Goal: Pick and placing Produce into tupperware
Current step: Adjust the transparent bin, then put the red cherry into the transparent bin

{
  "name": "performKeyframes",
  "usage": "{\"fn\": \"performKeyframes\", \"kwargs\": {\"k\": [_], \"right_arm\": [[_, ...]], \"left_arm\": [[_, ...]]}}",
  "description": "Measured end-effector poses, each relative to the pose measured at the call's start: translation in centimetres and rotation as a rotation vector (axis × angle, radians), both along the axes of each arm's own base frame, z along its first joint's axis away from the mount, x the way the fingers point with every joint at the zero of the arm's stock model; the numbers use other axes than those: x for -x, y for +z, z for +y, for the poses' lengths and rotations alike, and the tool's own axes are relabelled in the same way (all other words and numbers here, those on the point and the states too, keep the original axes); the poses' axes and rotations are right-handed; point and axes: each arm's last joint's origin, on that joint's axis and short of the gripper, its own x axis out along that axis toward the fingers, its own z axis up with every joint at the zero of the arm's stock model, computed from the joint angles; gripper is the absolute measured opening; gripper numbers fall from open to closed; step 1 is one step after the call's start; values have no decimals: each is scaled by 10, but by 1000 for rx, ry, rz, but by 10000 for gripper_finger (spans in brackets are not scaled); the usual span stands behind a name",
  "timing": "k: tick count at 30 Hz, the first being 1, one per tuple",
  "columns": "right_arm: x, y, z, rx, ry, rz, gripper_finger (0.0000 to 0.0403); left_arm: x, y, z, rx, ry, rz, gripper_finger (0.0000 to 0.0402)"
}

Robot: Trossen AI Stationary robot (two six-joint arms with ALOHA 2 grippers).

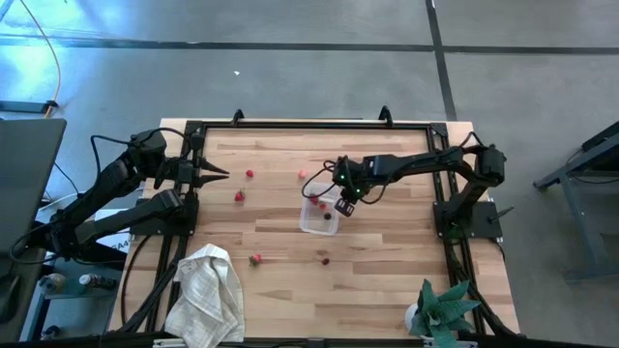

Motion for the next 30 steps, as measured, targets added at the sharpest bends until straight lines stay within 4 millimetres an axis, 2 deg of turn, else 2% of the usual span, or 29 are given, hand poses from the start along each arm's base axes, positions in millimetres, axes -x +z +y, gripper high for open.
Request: {"fn": "performKeyframes", "kwargs": {"k": [20, 25, 30], "right_arm": [[-1, 2, -5, 3, -10, -29, 0], [12, 17, 0, -29, -47, 10, 0], [25, 46, 17, -59, -78, -41, 0]], "left_arm": [[0, 0, 0, 0, 0, 0, 28], [0, 0, 0, 0, 0, 0, 28], [0, 0, 0, 0, 0, 0, 28]]}}
